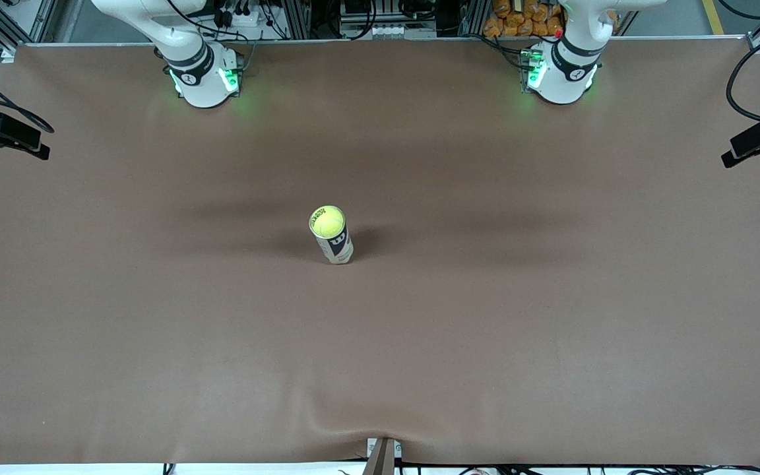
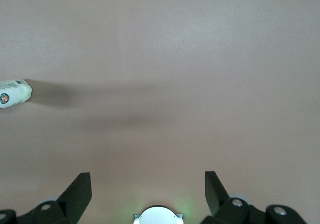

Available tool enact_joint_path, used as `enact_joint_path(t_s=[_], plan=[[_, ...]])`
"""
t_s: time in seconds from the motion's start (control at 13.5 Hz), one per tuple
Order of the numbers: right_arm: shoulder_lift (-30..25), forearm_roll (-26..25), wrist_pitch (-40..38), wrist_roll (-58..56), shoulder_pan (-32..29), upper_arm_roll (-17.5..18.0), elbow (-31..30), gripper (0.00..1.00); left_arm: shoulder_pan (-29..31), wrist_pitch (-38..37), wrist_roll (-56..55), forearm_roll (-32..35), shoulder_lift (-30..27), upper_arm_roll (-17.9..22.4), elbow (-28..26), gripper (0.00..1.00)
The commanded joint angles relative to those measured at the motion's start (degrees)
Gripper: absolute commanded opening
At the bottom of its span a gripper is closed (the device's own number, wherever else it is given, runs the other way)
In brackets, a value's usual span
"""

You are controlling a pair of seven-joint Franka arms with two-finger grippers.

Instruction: Insert tennis ball vertically with right arm

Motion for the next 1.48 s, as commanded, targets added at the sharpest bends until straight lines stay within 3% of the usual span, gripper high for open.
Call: enact_joint_path(t_s=[0.0, 0.44, 1.41], plan=[[-1.4, -0.2, 0.1, 0.4, -0.1, 0.0, -1.0, 1.0, 0.4, 1.2, -1.8, 0.8, -2.0, -0.9, -1.8, 1.0], [-2.4, -0.2, -0.2, 0.4, -0.1, 0.2, -1.3, 1.0, 0.5, 2.7, 2.3, 0.2, -1.4, -2.0, -2.1, 1.0], [-2.5, -0.1, -0.9, 0.4, -2.4, 2.5, -1.3, 1.0, 0.4, 2.2, -0.4, 0.8, -0.2, -3.5, 0.0, 1.0]])
